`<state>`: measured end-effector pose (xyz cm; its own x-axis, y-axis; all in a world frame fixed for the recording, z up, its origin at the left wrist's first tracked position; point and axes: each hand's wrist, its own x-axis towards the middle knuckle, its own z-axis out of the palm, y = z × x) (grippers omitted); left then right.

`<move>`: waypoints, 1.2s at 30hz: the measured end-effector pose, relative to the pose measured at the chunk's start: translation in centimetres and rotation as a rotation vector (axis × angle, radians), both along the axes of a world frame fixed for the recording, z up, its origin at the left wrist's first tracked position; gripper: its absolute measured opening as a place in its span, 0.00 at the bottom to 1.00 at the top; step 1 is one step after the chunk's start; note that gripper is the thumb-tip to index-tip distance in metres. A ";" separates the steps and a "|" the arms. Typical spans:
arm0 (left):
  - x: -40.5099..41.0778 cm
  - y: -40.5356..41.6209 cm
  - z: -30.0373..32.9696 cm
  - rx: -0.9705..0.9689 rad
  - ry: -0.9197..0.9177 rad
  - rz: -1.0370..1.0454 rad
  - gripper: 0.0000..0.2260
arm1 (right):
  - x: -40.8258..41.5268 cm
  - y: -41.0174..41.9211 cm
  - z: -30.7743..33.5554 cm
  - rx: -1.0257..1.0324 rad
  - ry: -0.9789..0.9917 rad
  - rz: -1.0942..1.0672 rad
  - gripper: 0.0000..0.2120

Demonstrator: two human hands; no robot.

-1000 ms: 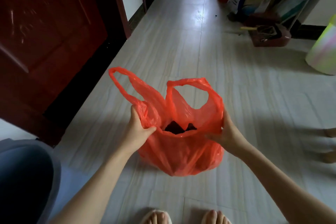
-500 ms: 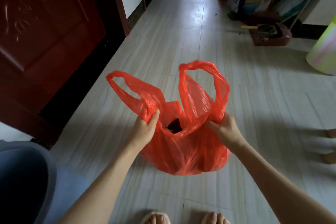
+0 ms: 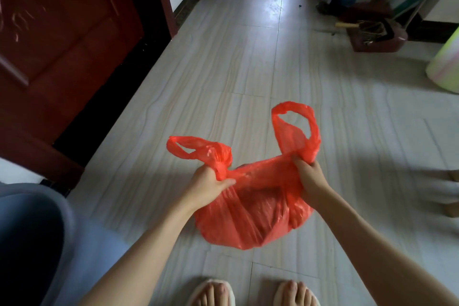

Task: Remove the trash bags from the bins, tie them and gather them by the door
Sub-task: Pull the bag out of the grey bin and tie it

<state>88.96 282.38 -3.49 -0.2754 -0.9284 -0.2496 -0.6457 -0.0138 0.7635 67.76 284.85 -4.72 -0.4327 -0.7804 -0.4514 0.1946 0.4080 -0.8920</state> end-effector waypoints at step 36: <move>-0.8 3.4 -4.9 0.375 0.912 0.573 0.14 | 0.7 4.1 -1.0 -0.093 -0.658 0.023 0.11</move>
<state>88.15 285.75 -8.37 -0.0557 -0.8852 -0.4619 0.3228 -0.4537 0.8306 68.50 289.00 -5.76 -0.0726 -0.8348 -0.5457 0.7030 0.3453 -0.6218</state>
